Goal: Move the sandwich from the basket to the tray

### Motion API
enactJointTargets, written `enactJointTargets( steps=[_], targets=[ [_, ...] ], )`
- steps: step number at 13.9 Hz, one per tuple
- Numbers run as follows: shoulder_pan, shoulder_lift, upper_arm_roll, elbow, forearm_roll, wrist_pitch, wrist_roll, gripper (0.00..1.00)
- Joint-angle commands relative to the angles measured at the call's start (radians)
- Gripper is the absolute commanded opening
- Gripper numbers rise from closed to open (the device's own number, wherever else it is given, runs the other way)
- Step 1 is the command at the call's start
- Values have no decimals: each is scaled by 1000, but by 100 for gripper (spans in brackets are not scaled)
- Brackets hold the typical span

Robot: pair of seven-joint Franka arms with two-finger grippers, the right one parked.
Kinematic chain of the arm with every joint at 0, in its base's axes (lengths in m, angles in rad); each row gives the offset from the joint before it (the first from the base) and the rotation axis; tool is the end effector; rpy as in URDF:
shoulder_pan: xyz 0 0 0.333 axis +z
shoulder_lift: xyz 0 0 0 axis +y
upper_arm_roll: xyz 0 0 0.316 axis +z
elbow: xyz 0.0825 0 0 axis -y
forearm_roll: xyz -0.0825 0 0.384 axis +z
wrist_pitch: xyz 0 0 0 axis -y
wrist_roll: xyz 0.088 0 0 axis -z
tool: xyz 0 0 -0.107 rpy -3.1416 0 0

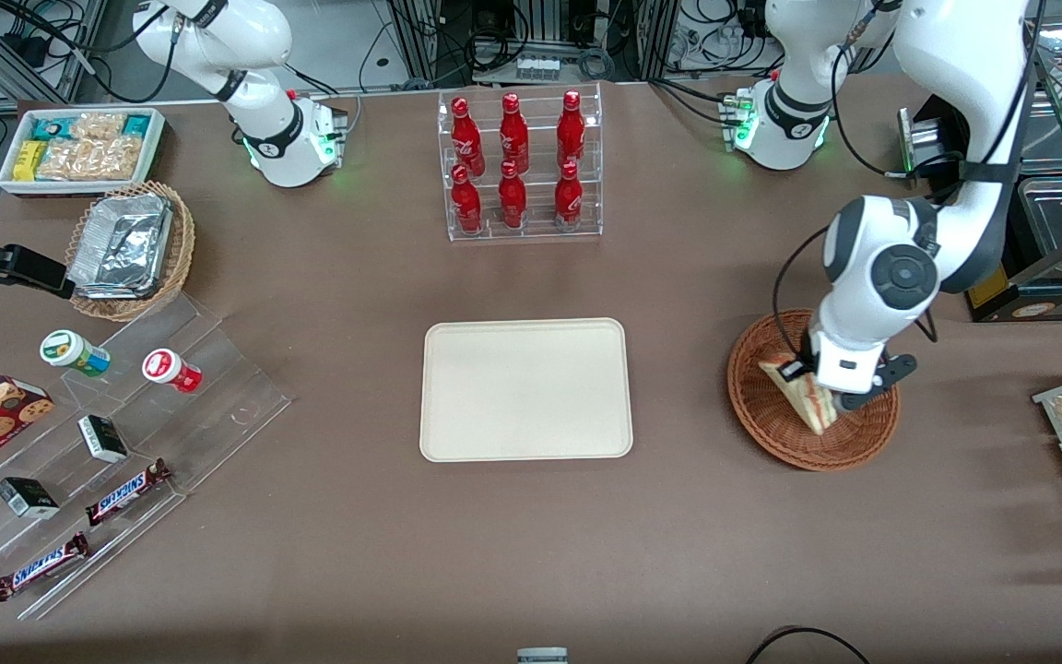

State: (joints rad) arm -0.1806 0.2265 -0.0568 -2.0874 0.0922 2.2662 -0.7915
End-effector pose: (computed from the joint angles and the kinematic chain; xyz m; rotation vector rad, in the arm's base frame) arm 0.5574 -0.1319 0.3125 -2.9758 -0.7511 0.0200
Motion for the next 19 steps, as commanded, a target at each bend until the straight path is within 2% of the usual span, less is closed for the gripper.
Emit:
enactJointTargets(
  steps=[1, 4, 9, 14, 19],
  targets=[
    [-109, -1, 5, 75, 17, -73, -2, 0],
    [-221, 11, 5, 110, 17, -71, 3, 0],
    [-390, 131, 5, 263, 17, -67, 67, 0],
    [-474, 328, 3, 476, 12, -63, 89, 0],
    [-505, 473, 5, 596, 14, -60, 86, 0]
  ],
)
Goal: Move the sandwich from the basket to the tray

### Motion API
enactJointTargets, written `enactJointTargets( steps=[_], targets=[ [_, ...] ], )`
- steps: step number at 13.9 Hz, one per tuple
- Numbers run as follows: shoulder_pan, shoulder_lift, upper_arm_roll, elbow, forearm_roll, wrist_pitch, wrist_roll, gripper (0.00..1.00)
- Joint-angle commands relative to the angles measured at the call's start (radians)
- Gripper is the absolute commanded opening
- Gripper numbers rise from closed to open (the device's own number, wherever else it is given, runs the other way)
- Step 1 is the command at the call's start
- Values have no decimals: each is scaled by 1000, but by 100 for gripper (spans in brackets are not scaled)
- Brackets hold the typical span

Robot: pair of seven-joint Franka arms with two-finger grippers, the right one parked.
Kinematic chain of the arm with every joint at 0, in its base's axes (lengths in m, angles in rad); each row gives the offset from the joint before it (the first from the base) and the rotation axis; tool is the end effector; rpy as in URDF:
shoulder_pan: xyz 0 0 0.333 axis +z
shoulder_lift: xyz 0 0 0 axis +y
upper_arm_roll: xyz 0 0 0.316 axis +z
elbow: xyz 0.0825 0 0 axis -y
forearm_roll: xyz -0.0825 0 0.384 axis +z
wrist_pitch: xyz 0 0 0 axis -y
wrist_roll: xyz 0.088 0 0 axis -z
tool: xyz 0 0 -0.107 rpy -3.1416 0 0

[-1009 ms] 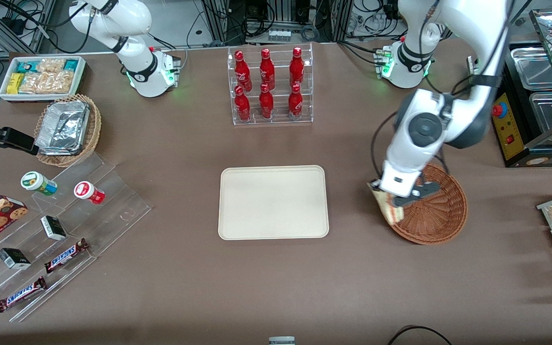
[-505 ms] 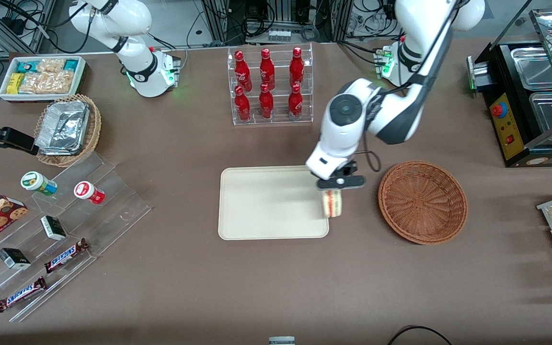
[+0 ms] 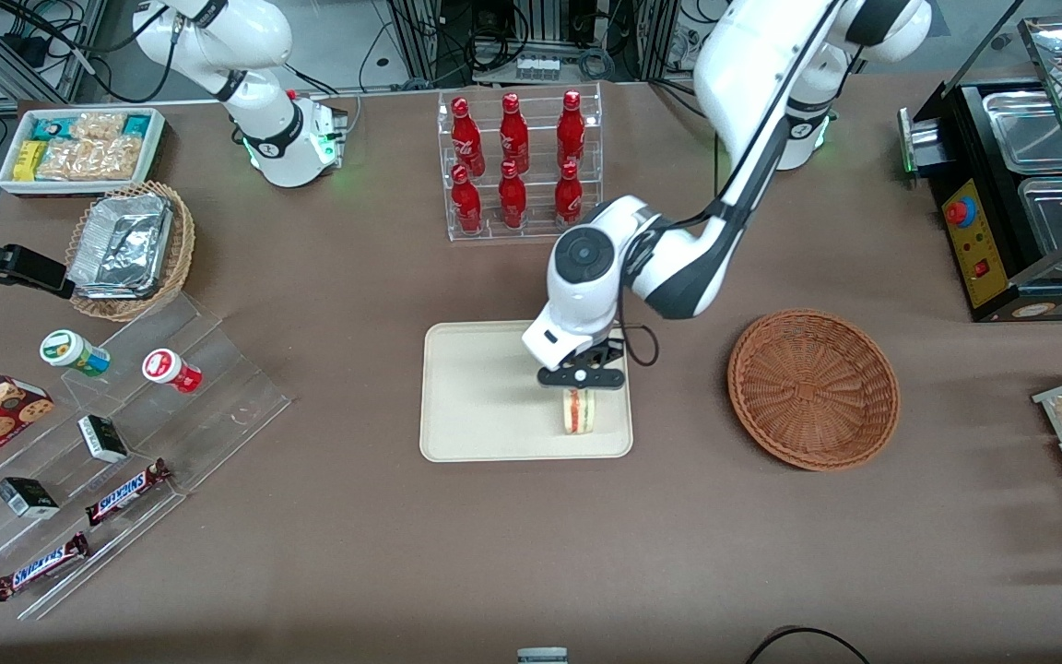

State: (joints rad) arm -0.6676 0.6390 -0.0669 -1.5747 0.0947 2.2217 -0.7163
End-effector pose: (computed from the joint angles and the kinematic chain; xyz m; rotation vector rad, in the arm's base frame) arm 0.5263 -0.4623 0.2678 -3.1196 0.0965 -0.0487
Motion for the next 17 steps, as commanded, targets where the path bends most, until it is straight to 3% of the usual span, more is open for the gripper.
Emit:
enactJointTargets(
  steps=[1, 6, 7, 8, 17],
  targets=[
    [-18, 68, 15, 88, 11, -7, 14, 0],
    [-21, 87, 15, 87, 11, 18, 3, 0],
    [-21, 87, 15, 87, 11, 18, 5, 55],
    [-21, 87, 15, 87, 14, 18, 11, 99],
    [12, 1, 24, 90, 5, -37, 9, 100]
  ],
)
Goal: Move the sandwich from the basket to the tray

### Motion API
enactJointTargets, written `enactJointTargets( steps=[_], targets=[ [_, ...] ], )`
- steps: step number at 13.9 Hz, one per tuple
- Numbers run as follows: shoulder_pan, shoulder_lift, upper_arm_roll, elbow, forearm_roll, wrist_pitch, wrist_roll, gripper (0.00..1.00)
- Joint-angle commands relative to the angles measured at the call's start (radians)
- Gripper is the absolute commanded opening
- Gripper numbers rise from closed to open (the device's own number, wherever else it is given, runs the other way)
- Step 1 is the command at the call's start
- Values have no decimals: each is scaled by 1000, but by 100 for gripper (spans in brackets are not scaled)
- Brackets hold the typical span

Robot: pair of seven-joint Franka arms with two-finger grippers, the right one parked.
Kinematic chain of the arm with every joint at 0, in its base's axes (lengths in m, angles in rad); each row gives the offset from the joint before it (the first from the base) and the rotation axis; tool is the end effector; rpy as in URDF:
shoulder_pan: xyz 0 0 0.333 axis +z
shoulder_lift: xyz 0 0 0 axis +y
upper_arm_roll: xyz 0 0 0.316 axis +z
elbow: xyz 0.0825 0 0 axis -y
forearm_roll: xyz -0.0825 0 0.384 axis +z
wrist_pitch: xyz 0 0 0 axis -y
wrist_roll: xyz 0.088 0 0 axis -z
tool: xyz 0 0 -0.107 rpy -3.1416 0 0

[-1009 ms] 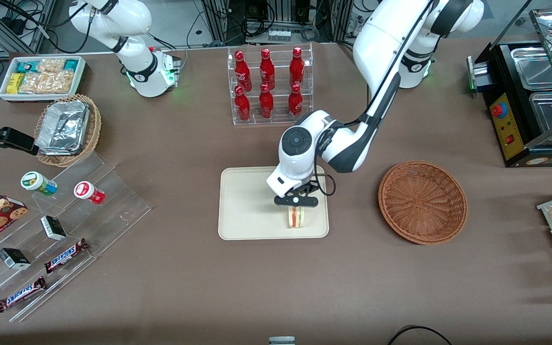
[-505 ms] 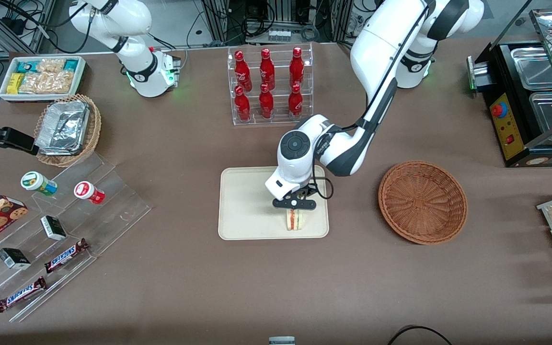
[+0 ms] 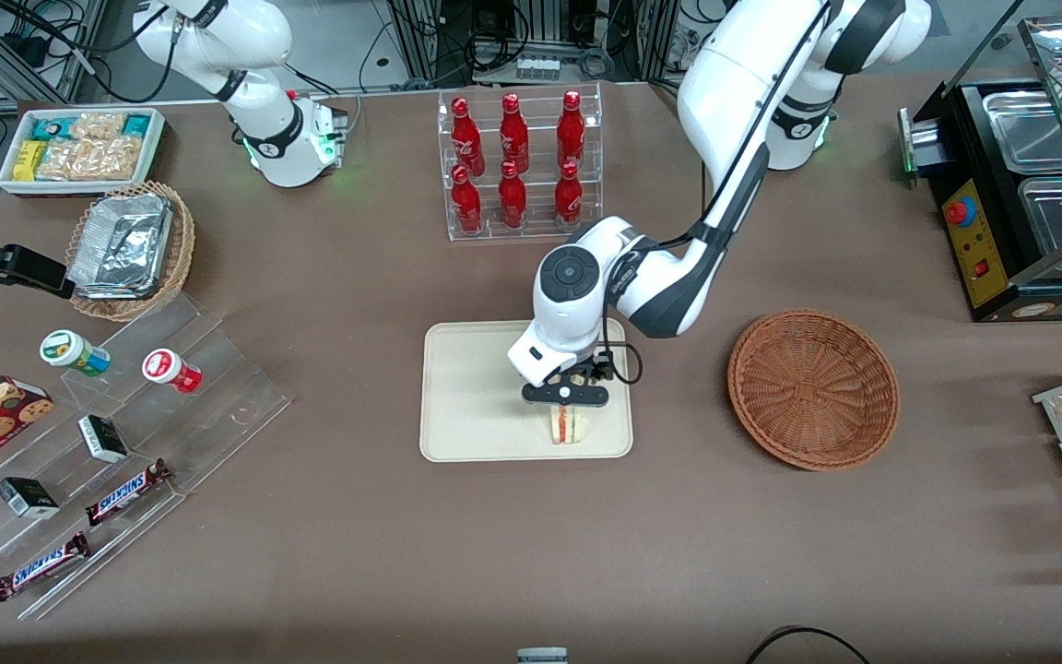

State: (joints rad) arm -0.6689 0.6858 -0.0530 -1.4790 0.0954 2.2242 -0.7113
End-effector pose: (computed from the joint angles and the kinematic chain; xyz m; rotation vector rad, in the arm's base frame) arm 0.5488 -0.4702 0.2777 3.1318 -0.0835 0.1173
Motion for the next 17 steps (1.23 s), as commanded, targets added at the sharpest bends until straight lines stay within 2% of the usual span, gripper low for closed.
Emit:
enactJointTargets(
  steps=[1, 4, 6, 8, 11, 14, 17],
  targets=[
    [32, -57, 10, -6, 6, -50, 7, 100],
    [101, -97, 10, -18, 6, -66, 24, 100],
    [170, -132, 7, -18, -9, -144, 129, 100],
    [244, -173, 7, -21, -66, -214, 254, 100],
    [354, -236, 7, -61, -89, -242, 367, 100],
    [414, -310, 10, -106, -111, -268, 389, 100],
    [469, -383, 10, -86, -94, -405, 403, 100]
  ],
)
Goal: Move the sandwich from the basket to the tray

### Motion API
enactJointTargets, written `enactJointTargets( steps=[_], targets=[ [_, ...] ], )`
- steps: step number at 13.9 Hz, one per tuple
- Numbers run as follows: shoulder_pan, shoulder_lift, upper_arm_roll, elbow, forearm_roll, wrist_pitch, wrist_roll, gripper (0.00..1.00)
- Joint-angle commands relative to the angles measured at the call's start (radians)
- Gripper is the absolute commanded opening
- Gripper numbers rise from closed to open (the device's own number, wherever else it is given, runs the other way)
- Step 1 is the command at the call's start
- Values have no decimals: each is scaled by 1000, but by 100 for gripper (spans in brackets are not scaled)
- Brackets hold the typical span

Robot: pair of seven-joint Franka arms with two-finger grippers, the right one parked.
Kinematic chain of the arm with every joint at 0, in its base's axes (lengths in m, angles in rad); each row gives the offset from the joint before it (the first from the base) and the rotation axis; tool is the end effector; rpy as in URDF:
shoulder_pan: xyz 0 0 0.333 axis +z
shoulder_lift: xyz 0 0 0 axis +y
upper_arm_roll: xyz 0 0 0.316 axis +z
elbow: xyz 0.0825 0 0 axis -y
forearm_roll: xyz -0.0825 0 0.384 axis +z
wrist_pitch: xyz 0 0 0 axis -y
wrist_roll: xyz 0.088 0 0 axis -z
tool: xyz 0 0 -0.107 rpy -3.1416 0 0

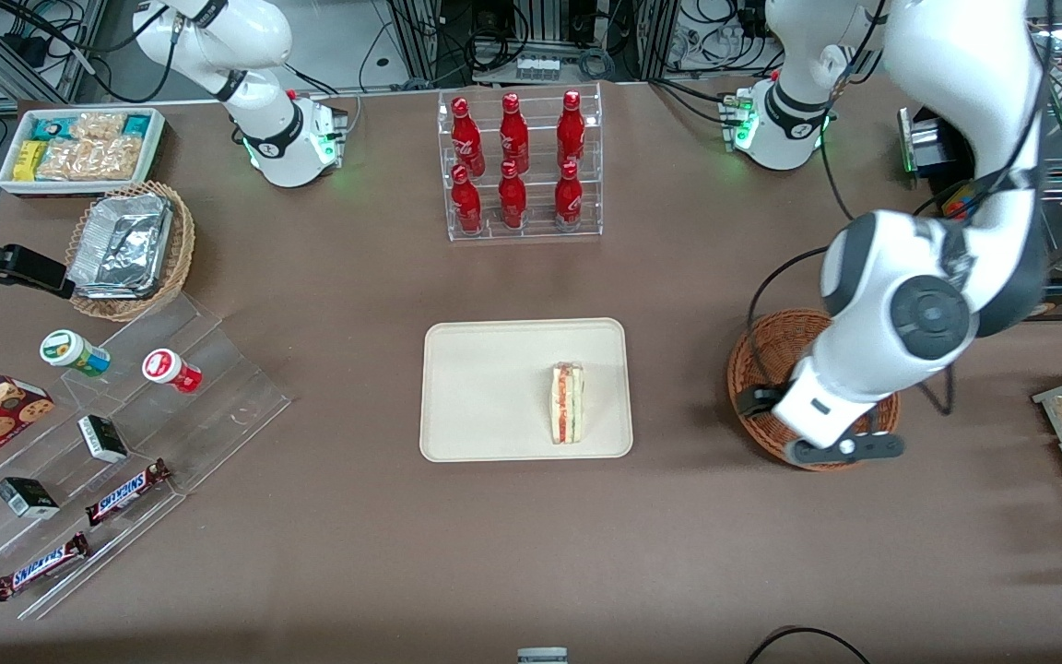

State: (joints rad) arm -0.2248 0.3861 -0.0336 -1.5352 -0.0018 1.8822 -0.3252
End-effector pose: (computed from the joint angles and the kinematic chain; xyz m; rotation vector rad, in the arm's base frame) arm 0.6467 -0.1681 0.4301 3.1364 0.1092 -0.0650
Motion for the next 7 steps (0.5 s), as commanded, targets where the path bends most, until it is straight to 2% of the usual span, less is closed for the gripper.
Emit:
enactJointTargets(
  steps=[1, 3, 7],
  targets=[
    [28, -120, -8, -31, 6, -83, 59, 100],
    [74, -189, -9, -37, 5, -141, 124, 100],
    [133, -315, -11, -37, 3, -293, 132, 100]
  ],
)
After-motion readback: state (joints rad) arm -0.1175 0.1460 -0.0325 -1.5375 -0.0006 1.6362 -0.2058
